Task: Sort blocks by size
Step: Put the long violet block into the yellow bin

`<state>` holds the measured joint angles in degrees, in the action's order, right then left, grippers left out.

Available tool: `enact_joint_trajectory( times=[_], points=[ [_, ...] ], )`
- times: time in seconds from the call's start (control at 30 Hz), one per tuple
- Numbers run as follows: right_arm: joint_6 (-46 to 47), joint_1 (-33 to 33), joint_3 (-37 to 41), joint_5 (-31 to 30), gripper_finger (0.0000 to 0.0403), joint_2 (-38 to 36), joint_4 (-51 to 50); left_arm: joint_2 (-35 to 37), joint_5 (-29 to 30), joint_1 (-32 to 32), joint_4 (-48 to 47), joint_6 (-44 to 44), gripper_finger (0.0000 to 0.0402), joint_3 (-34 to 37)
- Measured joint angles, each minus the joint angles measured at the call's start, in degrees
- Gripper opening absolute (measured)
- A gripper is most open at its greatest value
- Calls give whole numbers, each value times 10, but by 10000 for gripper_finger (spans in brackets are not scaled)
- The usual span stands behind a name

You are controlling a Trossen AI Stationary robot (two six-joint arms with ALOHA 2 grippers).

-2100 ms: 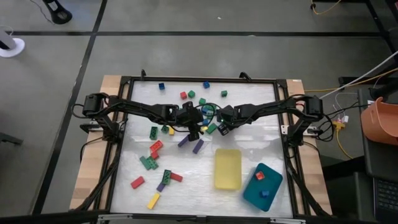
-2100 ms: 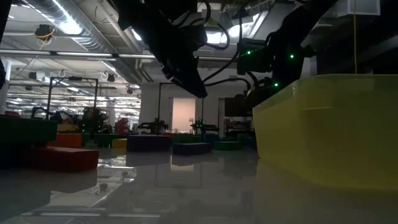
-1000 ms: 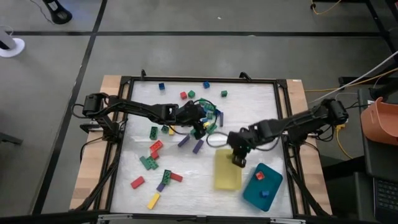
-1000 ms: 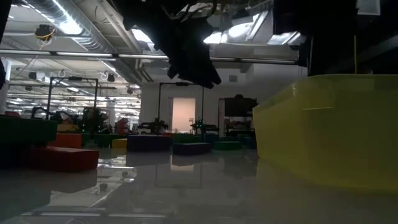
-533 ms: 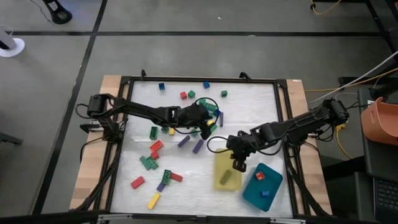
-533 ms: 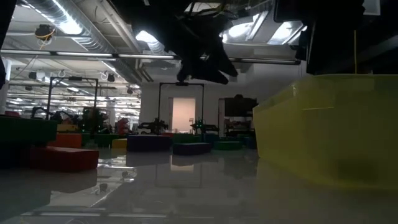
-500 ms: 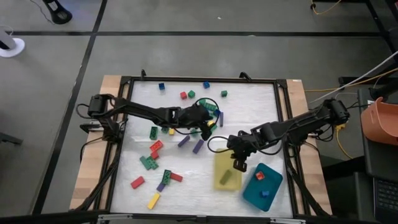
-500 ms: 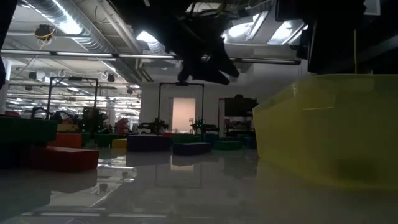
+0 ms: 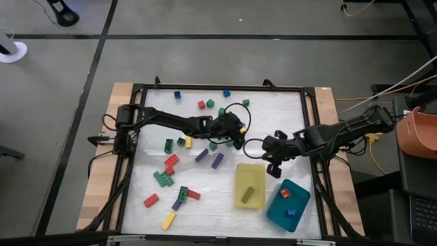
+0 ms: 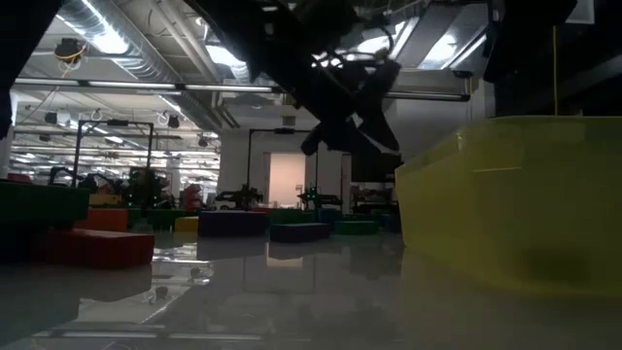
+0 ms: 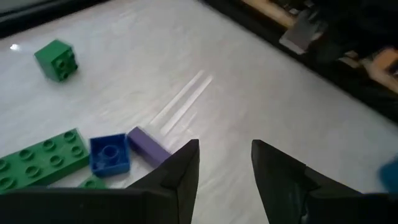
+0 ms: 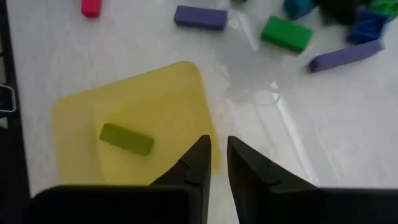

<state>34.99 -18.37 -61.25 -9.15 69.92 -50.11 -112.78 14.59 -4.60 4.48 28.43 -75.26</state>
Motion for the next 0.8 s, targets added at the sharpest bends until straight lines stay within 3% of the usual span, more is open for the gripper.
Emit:
enact_joint_trajectory(
  times=[0.33,0.8],
  points=[
    [-38,0,0,-42,53,-27,-40,-69,0,-13,-2,1,121,-42],
    [-87,0,0,-46,53,-28,-55,-81,-15,-28,-9,-1,121,-42]
  ],
)
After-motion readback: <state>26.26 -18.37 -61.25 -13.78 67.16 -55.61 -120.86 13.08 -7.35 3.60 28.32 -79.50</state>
